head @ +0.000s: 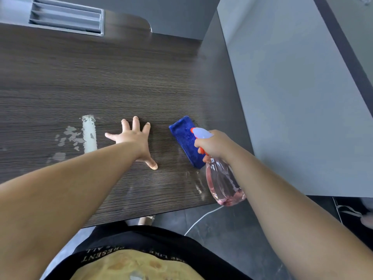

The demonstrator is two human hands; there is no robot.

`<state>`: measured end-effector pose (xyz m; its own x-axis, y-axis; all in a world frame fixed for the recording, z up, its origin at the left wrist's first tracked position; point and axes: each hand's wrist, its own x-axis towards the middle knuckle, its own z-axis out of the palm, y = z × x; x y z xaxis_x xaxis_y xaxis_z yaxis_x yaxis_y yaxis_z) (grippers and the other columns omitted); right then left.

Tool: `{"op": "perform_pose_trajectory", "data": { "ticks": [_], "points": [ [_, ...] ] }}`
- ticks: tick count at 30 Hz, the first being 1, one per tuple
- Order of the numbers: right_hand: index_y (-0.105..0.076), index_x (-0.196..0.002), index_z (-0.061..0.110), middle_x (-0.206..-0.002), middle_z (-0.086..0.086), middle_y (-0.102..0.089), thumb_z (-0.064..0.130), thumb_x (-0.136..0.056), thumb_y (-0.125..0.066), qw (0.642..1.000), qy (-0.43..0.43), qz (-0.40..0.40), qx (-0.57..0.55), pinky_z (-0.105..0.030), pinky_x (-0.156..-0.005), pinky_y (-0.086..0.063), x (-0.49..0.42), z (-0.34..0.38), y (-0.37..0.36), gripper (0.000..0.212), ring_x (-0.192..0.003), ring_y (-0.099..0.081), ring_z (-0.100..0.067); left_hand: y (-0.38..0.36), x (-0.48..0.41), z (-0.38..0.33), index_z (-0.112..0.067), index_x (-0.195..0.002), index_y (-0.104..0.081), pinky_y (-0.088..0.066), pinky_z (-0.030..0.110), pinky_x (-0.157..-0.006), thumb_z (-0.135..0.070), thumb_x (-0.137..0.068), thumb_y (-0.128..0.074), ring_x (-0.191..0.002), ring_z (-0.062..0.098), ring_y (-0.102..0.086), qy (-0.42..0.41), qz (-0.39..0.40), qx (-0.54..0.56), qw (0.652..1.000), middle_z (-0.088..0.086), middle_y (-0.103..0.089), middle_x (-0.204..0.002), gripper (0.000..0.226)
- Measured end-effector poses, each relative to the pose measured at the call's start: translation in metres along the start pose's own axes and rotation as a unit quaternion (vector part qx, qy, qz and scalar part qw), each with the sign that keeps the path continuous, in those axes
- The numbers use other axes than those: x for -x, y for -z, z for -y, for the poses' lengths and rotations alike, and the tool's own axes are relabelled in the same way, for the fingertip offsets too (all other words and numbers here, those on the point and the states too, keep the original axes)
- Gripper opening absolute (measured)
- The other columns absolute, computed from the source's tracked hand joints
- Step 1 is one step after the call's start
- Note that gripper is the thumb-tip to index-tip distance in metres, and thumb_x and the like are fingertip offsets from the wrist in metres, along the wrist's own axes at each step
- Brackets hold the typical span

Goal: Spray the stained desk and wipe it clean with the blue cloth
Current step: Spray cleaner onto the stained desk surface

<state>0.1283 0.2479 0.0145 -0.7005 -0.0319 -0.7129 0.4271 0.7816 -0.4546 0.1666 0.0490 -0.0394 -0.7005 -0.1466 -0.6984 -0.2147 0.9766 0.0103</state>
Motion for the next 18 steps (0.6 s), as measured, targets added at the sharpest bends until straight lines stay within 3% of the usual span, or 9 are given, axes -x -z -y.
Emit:
{"op": "perform_pose_trajectory", "data": {
  "ticks": [6,11,18],
  "points": [
    [-0.055,-0.125,0.02,-0.078,-0.002,-0.06,0.025,-0.081,-0.052,1.0,0.001,0.013,0.02,-0.025,-0.061,-0.049,-0.013,0.016,0.001,0.045,-0.049,-0.059,-0.017,-0.001,0.0,0.001,-0.031,-0.149,0.009,-0.021,0.074,-0.1,-0.07,-0.041,-0.08,-0.143,0.035,0.011,0.001,-0.001,0.002,1.0,0.004,0.017,-0.156,0.145],
    [-0.059,-0.114,0.011,-0.077,-0.002,-0.062,0.02,-0.077,-0.051,1.0,-0.01,-0.018,0.02,-0.025,-0.059,-0.048,-0.017,0.008,0.013,0.038,-0.051,-0.061,-0.019,-0.001,0.0,0.001,-0.031,-0.149,0.009,-0.02,0.073,-0.101,-0.07,-0.041,-0.08,-0.143,0.035,0.012,0.003,0.001,0.003,1.0,0.004,0.018,-0.156,0.145],
    [-0.061,-0.111,0.023,-0.076,-0.001,-0.062,0.023,-0.074,-0.05,0.999,-0.022,0.011,0.04,-0.024,-0.055,-0.045,-0.006,-0.017,0.018,0.038,-0.046,-0.058,-0.017,-0.001,-0.001,0.001,-0.03,-0.149,0.008,-0.02,0.073,-0.101,-0.069,-0.041,-0.081,-0.143,0.035,0.01,0.003,-0.003,0.004,1.0,0.003,0.016,-0.156,0.144]
  ]
}}
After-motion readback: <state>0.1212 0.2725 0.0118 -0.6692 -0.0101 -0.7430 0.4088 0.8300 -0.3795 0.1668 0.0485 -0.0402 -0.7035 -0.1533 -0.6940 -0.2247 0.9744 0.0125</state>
